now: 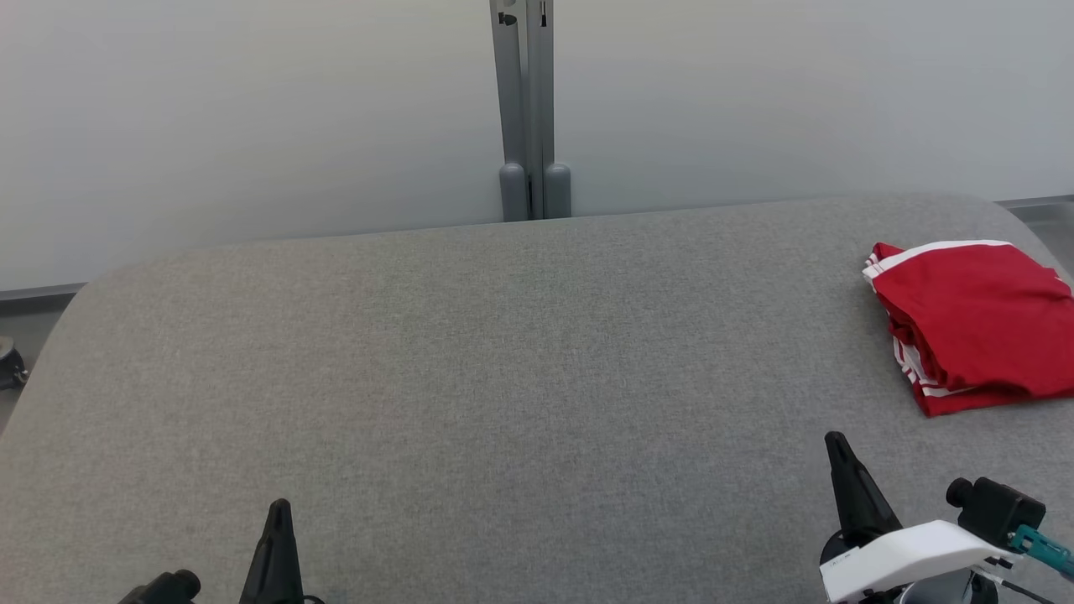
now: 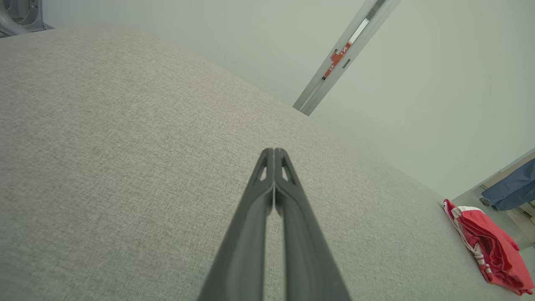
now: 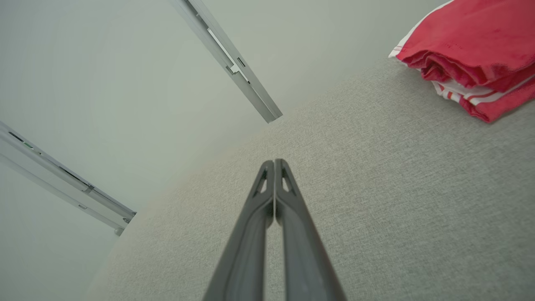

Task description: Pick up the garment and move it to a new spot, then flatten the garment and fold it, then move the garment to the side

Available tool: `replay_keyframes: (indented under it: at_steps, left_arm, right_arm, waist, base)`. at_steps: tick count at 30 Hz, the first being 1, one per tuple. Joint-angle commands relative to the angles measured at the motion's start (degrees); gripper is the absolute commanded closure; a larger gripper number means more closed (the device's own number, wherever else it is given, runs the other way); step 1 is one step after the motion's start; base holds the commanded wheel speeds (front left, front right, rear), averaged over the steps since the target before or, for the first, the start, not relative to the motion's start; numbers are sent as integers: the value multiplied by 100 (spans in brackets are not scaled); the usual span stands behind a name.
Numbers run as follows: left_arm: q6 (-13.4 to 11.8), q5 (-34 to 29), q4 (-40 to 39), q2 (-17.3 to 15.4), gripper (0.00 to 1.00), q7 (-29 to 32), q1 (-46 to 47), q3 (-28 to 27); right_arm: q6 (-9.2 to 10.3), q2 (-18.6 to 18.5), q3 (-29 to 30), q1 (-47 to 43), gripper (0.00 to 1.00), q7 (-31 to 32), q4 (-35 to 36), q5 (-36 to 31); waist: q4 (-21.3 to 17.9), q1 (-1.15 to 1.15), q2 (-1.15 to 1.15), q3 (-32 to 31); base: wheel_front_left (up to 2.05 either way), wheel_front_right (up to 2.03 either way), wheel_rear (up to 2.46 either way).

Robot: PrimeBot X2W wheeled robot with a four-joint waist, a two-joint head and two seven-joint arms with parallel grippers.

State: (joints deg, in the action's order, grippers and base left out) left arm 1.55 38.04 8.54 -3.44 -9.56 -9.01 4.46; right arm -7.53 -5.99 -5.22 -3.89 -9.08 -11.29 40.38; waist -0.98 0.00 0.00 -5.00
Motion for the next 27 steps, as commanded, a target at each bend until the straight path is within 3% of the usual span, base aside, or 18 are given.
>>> replay_keyframes:
  at_steps: [1, 27]
  left_arm:
    - [46, 226, -42, -63, 100, 36, 202, -45]
    - [257, 2234, 155, -103, 100, 530, 702, -332]
  right_arm:
    - [2, 2, 53, 206, 100, 45, 56, 220]
    - [3, 68, 406, 518, 100, 554, -54, 2104]
  waist:
    - [2, 0, 0, 8]
    - [28, 0, 0, 146]
  base:
    - [0, 0, 0]
    - [0, 0, 0]
